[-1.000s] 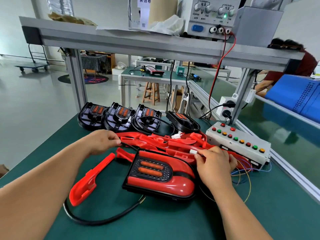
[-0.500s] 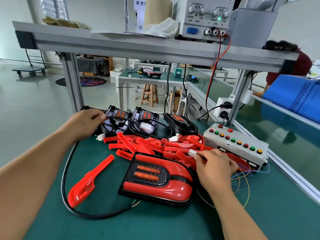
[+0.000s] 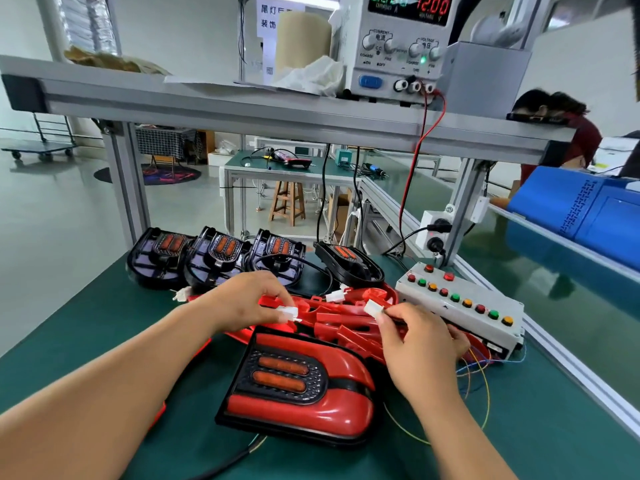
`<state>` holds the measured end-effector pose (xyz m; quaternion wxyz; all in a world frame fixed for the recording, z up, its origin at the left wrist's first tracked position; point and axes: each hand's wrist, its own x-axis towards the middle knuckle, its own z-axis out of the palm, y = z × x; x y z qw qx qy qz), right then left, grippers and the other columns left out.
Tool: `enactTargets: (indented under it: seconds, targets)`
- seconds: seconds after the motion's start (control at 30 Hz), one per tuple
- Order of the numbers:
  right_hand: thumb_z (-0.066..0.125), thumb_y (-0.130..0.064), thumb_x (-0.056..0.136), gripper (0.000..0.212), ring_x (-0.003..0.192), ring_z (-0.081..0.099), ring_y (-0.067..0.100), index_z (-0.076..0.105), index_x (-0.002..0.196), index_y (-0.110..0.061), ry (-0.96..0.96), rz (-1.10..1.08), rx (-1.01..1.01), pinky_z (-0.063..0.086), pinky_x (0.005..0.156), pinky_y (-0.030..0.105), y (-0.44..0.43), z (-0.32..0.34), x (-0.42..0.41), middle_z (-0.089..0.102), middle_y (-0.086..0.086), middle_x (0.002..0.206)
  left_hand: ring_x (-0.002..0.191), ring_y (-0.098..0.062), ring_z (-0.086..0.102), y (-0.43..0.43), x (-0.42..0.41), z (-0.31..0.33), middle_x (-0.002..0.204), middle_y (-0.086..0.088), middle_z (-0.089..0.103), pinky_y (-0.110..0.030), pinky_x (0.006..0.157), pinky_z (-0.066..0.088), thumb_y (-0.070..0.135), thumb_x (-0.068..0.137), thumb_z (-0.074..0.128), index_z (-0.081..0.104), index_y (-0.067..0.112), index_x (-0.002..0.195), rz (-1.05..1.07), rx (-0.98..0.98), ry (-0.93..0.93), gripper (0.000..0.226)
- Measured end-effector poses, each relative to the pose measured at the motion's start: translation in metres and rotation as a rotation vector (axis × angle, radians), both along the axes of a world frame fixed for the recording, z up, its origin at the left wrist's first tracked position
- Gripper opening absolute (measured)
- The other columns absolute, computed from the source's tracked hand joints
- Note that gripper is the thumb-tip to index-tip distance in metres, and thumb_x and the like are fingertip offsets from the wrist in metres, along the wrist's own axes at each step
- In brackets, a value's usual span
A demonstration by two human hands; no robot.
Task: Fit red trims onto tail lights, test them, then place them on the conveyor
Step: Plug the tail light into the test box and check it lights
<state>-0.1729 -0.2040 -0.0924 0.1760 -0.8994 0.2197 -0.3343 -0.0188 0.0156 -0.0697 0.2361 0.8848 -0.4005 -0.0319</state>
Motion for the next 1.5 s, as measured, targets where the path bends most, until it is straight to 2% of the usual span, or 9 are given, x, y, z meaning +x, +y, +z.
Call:
enactTargets:
  seconds: [0.13,0.3,0.37,0.47,0.63,0.8,1.03,1.2,1.5]
  targets:
    - [0.056,-0.039,0.094,0.01,0.088,0.053,0.008,0.066,0.094,-0.035,-0.042,0.158,0.004,0.017,0.083,0.031,0.003,0.01,0.011,0.058,-0.016,0.087,0.074,0.006,0.06,-0.007,-0.002,0.008,0.082,0.015,0.069,-0.018,0.072,0.049,0.038,0.084,0.074,0.071,0.041,0.088,0.044,-0.222,0.091,0.006]
    - [0.06,-0.037,0.094,0.008,0.094,0.05,0.005,0.066,0.096,-0.033,-0.078,0.323,-0.005,0.017,0.083,0.03,0.004,0.022,0.031,0.057,-0.018,0.09,0.088,0.013,0.062,-0.016,-0.014,0.016,0.088,0.029,0.068,-0.003,0.077,0.044,0.026,0.092,0.066,0.067,0.05,0.102,0.014,-0.371,0.042,0.026]
    - [0.06,-0.037,0.094,0.009,0.097,0.053,0.007,0.067,0.097,-0.032,-0.078,0.334,-0.008,0.016,0.082,0.029,0.005,0.022,0.037,0.059,-0.017,0.093,0.076,0.014,0.059,-0.02,-0.018,0.018,0.077,0.03,0.067,-0.003,0.069,0.041,0.025,0.097,0.06,0.066,0.05,0.099,0.012,-0.335,0.042,0.026]
    - [0.062,-0.037,0.093,0.01,0.099,0.054,0.009,0.069,0.097,-0.031,-0.083,0.354,0.011,0.014,0.081,0.029,0.006,0.016,0.04,0.061,-0.015,0.093,0.076,-0.011,0.063,-0.026,-0.018,0.017,0.085,0.001,0.071,-0.026,0.074,0.05,0.033,0.098,0.056,0.07,0.039,0.099,0.03,-0.303,0.103,0.016]
    - [0.065,-0.034,0.091,0.008,0.099,0.056,0.013,0.07,0.095,-0.029,-0.094,0.371,0.011,0.016,0.084,0.029,0.003,0.006,0.037,0.062,-0.011,0.092,0.079,0.01,0.062,-0.037,-0.018,0.016,0.084,0.02,0.069,-0.007,0.075,0.045,0.034,0.091,0.066,0.072,0.033,0.098,0.015,-0.308,0.214,0.01]
    - [0.054,-0.044,0.089,0.019,0.098,0.053,0.008,0.069,0.094,-0.032,-0.1,0.396,0.02,0.015,0.085,0.027,-0.005,-0.001,0.032,0.056,-0.019,0.089,0.068,0.003,0.058,-0.046,-0.018,0.022,0.078,0.012,0.069,-0.013,0.069,0.046,0.035,0.081,0.076,0.072,0.028,0.09,-0.008,-0.19,0.116,0.013]
    - [0.051,-0.046,0.087,0.024,0.096,0.047,0.004,0.067,0.095,-0.032,-0.153,0.394,0.07,0.015,0.083,0.027,-0.014,-0.003,0.029,0.058,-0.017,0.092,0.088,-0.002,0.064,-0.06,-0.026,0.024,0.091,0.012,0.07,-0.011,0.079,0.048,0.025,0.077,0.083,0.062,0.033,0.087,-0.026,-0.193,-0.005,0.025]
    - [0.059,-0.04,0.091,0.01,0.097,0.046,0.005,0.066,0.093,-0.035,-0.096,0.399,0.065,0.013,0.08,0.027,-0.015,-0.002,0.029,0.059,-0.016,0.093,0.072,0.006,0.055,-0.065,-0.031,0.024,0.078,0.017,0.061,-0.006,0.064,0.038,0.032,0.074,0.084,0.05,0.039,0.077,-0.032,-0.121,-0.118,0.035]
    - [0.062,-0.038,0.091,0.012,0.102,0.048,0.007,0.054,0.083,-0.043,-0.027,0.43,0.126,0.013,0.081,0.027,-0.015,0.001,0.026,0.059,-0.017,0.095,0.082,-0.011,0.065,-0.055,-0.032,0.026,0.085,0.006,0.068,-0.036,0.084,0.054,0.025,0.096,0.059,0.062,0.029,0.099,-0.089,-0.185,0.071,0.005]
